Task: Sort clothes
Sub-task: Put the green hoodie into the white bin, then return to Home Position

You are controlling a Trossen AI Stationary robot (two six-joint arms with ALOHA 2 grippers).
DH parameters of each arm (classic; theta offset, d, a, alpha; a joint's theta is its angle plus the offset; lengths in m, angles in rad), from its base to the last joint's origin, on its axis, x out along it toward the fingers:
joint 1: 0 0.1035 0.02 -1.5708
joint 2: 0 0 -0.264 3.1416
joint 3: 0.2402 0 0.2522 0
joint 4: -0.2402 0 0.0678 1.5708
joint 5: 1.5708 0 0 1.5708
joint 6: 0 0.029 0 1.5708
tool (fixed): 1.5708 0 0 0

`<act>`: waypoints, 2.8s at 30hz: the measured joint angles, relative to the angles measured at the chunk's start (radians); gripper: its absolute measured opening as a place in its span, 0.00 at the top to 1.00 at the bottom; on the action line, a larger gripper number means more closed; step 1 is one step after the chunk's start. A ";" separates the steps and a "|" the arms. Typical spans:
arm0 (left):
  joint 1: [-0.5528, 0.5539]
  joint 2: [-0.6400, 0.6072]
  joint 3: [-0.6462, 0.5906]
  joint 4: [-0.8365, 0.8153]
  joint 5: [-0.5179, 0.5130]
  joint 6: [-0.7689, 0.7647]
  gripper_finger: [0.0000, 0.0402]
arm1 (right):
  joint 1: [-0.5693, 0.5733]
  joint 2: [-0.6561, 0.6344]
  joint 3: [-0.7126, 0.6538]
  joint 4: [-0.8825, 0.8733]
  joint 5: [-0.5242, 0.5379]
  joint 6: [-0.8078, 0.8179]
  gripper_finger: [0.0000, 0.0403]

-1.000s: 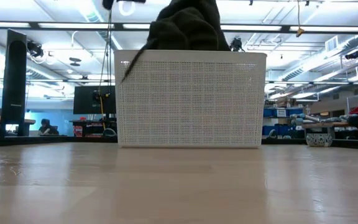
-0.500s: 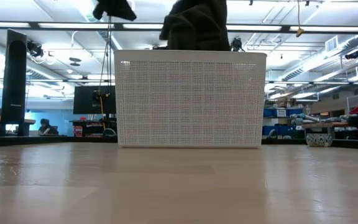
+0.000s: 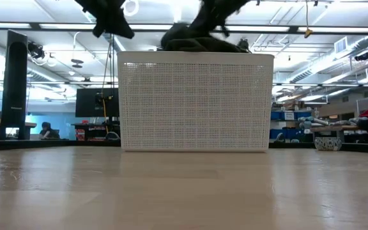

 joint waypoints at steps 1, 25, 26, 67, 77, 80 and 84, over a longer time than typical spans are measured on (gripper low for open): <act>0.001 0.000 -0.012 0.002 0.013 -0.006 0.82 | 0.015 0.030 -0.014 0.021 -0.006 0.011 0.99; -0.004 -0.001 -0.101 -0.004 0.224 -0.135 0.82 | -0.043 0.435 -0.027 0.003 -0.220 0.275 0.91; -0.004 -0.001 -0.101 -0.005 0.224 -0.135 0.82 | -0.043 0.418 -0.028 0.017 -0.217 0.268 0.89; -0.212 -0.161 -0.163 0.198 0.263 -0.164 0.82 | 0.136 -0.478 -0.244 -0.298 -0.149 0.043 0.47; -0.520 -0.389 -0.569 0.598 0.093 -0.244 0.82 | 0.300 -0.746 -0.678 0.002 -0.129 0.135 0.47; -0.583 -0.438 -0.691 0.735 0.056 -0.246 0.82 | 0.334 -0.801 -0.783 0.072 -0.122 0.151 0.46; -0.633 -0.480 -0.820 0.852 0.043 -0.261 0.82 | 0.365 -0.859 -0.905 0.113 -0.121 0.185 0.46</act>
